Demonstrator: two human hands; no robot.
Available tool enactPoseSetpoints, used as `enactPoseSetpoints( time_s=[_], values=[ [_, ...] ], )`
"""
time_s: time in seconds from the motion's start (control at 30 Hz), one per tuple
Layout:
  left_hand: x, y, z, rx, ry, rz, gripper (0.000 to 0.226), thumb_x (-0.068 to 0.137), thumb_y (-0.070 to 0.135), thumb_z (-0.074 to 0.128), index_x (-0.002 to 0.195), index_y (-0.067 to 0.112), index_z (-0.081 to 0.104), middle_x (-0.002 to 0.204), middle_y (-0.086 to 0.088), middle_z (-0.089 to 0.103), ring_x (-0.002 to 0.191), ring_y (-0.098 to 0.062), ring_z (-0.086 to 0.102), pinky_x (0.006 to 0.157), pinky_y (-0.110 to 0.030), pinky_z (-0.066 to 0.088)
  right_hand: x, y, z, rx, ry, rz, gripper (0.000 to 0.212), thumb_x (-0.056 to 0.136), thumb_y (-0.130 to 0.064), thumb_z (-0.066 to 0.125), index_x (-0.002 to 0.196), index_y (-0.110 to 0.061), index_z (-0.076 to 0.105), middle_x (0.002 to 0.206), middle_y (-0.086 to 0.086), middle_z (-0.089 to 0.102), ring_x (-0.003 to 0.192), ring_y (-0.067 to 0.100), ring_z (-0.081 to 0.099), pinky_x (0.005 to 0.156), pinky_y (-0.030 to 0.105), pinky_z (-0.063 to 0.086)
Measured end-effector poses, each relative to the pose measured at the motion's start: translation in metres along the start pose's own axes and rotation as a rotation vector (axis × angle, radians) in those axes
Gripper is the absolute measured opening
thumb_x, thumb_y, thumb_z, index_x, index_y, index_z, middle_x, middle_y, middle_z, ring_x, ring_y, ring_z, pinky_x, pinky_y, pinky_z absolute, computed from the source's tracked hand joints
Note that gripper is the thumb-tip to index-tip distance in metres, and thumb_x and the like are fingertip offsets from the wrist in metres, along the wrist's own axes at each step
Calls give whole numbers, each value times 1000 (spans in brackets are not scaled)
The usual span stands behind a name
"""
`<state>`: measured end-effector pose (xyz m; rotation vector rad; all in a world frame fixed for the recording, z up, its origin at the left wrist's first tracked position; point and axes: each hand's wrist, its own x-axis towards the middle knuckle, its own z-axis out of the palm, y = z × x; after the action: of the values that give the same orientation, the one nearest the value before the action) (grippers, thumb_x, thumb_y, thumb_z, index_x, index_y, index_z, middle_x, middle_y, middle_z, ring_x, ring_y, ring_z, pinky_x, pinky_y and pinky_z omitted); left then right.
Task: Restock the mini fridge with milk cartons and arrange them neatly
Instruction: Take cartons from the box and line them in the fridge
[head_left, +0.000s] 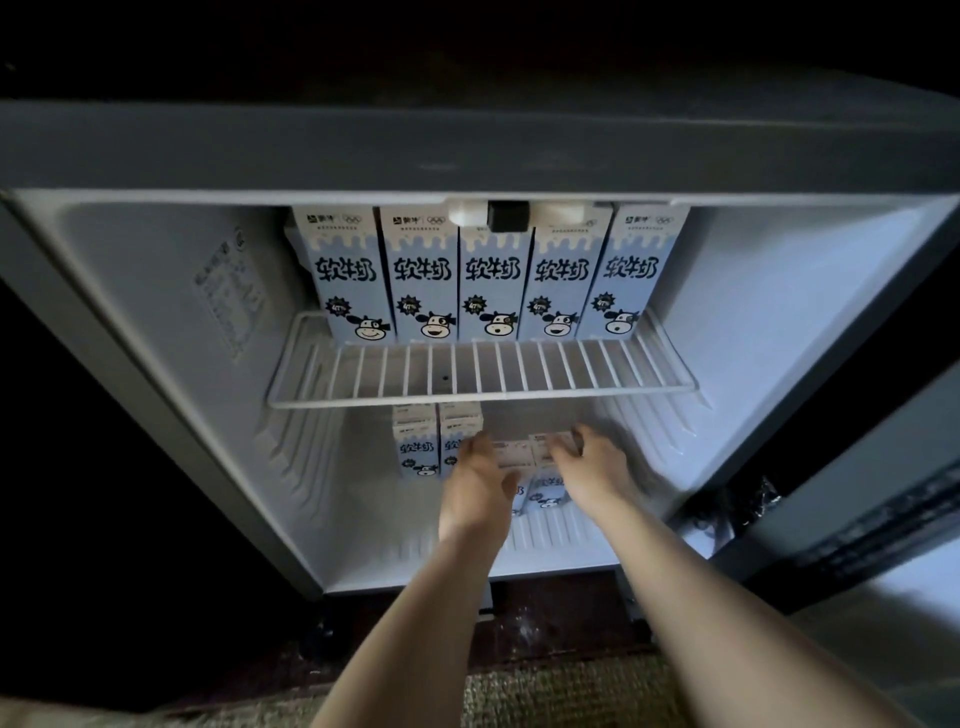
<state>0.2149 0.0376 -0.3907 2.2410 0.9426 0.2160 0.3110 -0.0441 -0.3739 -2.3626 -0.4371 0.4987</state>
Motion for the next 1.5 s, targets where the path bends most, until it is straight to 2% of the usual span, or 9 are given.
enactPoseSetpoints(
  time_s=[0.07,0.2,0.37,0.57,0.63,0.7,0.8,1.27,1.5],
  values=[
    [-3,-5,6,-87,-21,-107,39,93,22,56,126,6,44,122,-11,56,106,-23,58,87,-31,50,2,6,5,126,-9,95,60,91,-48,53,134,-7,47,131,14,57,114,31,58,90,35,49],
    [-6,-7,19,-59,-179,-266,34,99,27,45,125,5,47,121,-12,60,103,-24,61,76,-29,49,1,10,12,211,-70,305,77,83,-67,49,125,-2,53,110,15,64,97,30,65,86,42,54],
    [7,-6,21,-89,-223,-360,38,100,30,38,126,5,49,121,-17,61,107,-30,62,83,-36,51,7,12,17,350,-83,346,76,86,-61,49,132,0,48,88,4,54,94,27,65,89,43,54],
    [17,-1,28,-223,-179,-445,38,101,31,35,130,8,44,125,-16,58,109,-32,59,82,-35,48,14,14,24,451,-71,349,79,81,-63,54,132,-3,50,123,15,58,108,30,60,94,44,51],
    [20,-1,29,-249,-130,-454,39,101,33,35,126,6,49,123,-16,59,108,-31,59,79,-34,47,16,14,27,478,-76,321,74,79,-63,57,127,-6,54,115,12,62,106,28,61,93,43,52],
    [22,0,29,-261,-72,-457,40,101,34,35,121,4,52,120,-16,61,108,-31,59,74,-31,43,16,14,27,469,-94,247,48,79,-57,63,106,-17,64,95,2,64,98,22,63,92,40,53],
    [24,1,31,-272,-30,-458,39,101,33,35,121,4,53,122,-16,60,111,-31,58,76,-31,42,15,12,25,439,-106,141,26,78,-45,72,93,-28,59,92,-5,65,91,14,60,85,31,51],
    [41,-5,40,-444,37,-538,30,99,18,40,118,1,55,118,-19,61,108,-33,59,80,-33,47,37,17,37,318,-31,54,49,80,-30,75,121,-7,61,121,8,65,111,23,59,74,20,40],
    [37,2,40,-400,-7,-457,29,100,18,37,117,4,54,121,-15,60,109,-29,58,76,-28,41,42,20,37,241,12,49,35,82,-23,73,113,-8,66,111,11,69,101,22,62,45,2,32]
  ],
)
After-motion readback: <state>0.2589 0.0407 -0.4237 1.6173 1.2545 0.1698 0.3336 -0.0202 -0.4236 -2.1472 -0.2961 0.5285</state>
